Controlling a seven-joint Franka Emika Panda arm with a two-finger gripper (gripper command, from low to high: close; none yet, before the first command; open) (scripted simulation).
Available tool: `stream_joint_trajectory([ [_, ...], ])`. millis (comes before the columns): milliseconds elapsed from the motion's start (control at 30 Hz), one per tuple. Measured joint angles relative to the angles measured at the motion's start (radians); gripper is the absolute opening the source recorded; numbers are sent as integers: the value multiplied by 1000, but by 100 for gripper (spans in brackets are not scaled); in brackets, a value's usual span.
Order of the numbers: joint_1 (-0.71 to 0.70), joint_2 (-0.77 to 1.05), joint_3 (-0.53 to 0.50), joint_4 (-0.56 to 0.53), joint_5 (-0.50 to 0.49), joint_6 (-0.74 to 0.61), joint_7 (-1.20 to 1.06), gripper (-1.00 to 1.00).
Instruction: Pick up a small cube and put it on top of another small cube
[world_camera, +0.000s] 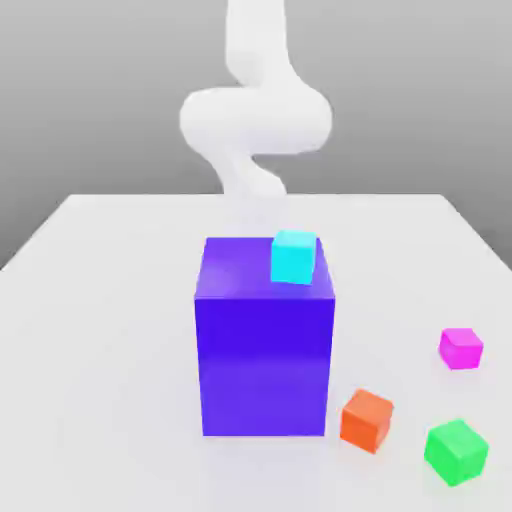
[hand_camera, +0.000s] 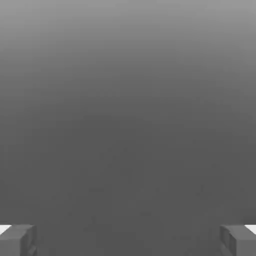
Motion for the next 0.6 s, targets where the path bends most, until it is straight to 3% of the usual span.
stream_joint_trajectory([
  [367,157,380,296,-193,122,230,304,0],
  [500,202,521,420,-263,96,317,462,0],
  [600,247,636,492,-317,17,384,625,0],
])
